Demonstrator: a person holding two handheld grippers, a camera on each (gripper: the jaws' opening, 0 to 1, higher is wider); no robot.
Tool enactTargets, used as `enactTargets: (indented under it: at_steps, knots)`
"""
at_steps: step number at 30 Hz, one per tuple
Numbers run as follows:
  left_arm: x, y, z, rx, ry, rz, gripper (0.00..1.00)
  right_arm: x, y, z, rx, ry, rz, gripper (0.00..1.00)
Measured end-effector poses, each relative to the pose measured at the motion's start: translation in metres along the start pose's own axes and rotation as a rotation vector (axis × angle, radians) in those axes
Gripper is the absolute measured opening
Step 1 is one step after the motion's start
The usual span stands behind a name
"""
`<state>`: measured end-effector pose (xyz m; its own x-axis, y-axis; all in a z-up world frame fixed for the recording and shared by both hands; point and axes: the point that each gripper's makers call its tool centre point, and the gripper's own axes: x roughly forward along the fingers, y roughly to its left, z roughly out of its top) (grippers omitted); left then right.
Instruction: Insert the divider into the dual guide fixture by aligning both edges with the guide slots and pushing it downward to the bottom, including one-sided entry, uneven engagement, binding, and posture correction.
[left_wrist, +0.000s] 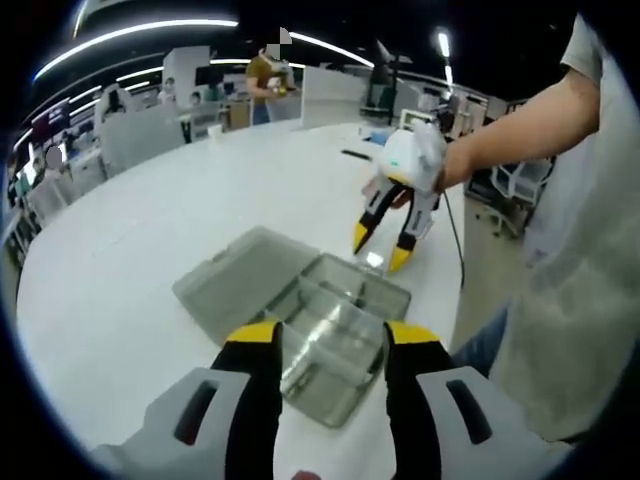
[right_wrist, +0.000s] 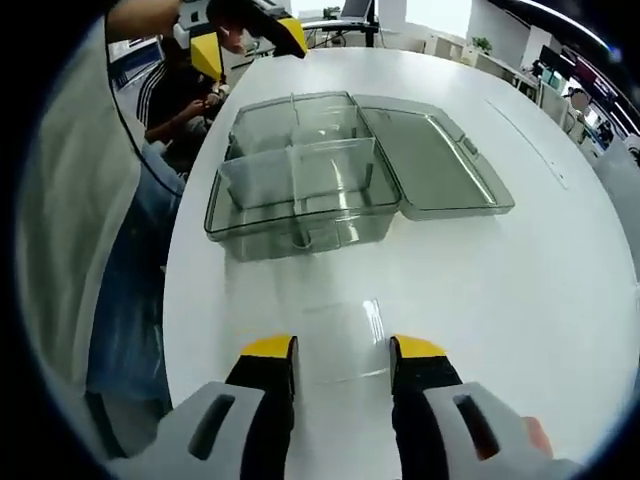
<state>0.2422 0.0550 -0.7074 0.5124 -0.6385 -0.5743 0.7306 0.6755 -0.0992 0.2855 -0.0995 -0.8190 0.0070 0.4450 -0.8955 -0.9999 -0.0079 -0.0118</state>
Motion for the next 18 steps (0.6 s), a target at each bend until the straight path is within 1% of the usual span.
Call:
enactTargets:
  at_steps: [8,11,18]
  knots:
    - [0.0013,0.0013,0.0002,-0.003,-0.002,-0.001,0.38,-0.0003,0.0004,0.0002,-0.013,0.000,0.006,0.32]
    - [0.0018,0.0023,0.0002,-0.005,-0.003,-0.001,0.38,0.0000,0.0012,0.0016,-0.033,0.010,0.014,0.30]
    - [0.0027,0.0019,0.0023,-0.008,-0.005,-0.002,0.37,0.0008,0.0010,0.0020,-0.052,0.036,0.026,0.29]
